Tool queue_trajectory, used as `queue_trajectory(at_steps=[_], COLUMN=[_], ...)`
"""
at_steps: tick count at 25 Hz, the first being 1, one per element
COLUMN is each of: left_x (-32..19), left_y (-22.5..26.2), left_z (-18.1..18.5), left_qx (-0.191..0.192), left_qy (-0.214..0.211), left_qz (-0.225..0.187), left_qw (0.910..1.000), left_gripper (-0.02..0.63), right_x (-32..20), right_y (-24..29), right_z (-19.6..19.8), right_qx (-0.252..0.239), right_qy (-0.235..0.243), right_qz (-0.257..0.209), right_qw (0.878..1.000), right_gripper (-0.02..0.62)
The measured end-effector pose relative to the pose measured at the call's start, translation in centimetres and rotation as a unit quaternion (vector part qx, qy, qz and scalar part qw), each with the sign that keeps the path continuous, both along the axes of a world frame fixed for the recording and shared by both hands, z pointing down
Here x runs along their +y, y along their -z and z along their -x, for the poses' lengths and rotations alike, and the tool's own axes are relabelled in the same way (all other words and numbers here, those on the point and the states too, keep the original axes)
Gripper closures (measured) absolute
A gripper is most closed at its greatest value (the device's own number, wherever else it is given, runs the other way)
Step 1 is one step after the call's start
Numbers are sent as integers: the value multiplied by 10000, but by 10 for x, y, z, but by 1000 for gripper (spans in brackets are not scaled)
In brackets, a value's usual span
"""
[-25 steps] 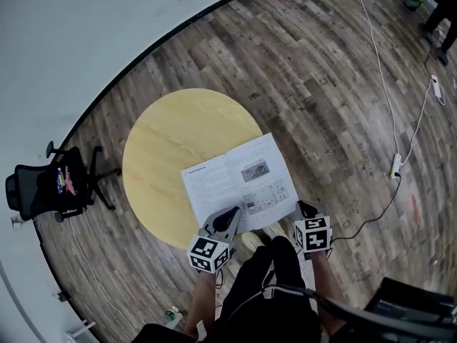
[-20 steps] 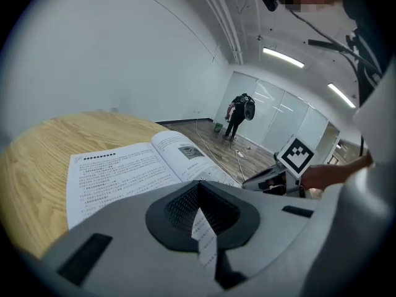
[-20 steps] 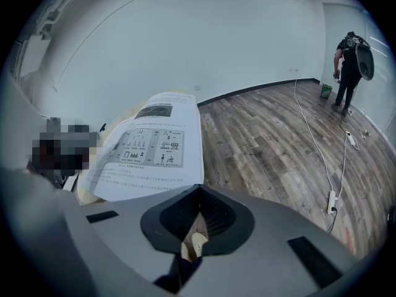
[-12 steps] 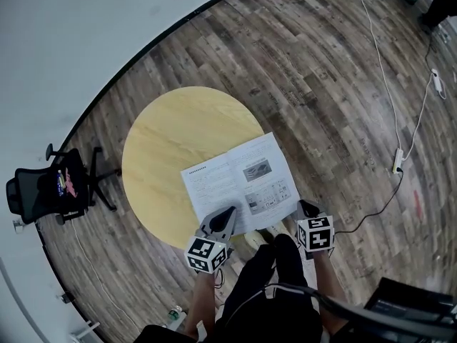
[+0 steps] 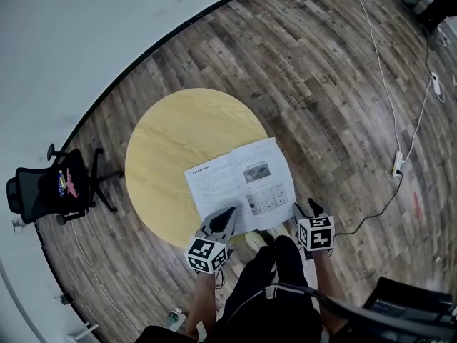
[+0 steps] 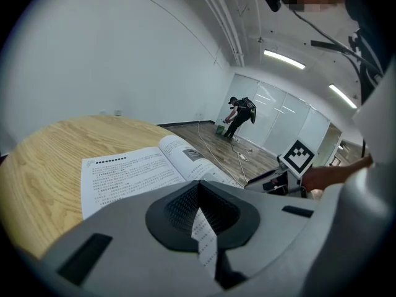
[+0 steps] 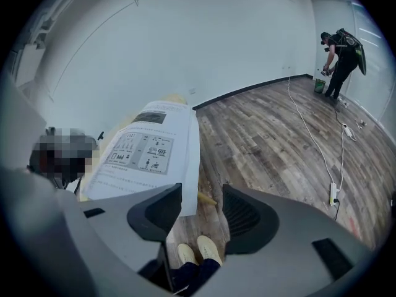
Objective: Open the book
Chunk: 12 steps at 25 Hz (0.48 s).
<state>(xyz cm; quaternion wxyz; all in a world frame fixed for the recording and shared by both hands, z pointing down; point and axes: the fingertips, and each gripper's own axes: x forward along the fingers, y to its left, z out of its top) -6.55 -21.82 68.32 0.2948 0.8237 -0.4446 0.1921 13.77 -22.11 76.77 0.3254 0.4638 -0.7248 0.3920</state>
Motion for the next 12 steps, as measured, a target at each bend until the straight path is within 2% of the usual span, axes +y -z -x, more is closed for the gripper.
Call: queue_trajectory(at_steps=[10,11,12], left_x=[3,4,5], left_y=[17,20,23], left_z=[1,1,2], left_qx=[87,97,103], left_qy=[38,50,54], left_qz=[-180,-208,-232], left_qw=[9998,9997,9997], left_gripper=[606,606,606], right_x=[3,3,3], right_y=[29,34,39], right_z=[-1,-2,-2], right_qx=[107,152,213], right_qy=[54,46,36], right_qz=[-210,-280,-358], right_qw=[9997,9995,9991], right_gripper=[414,445,515])
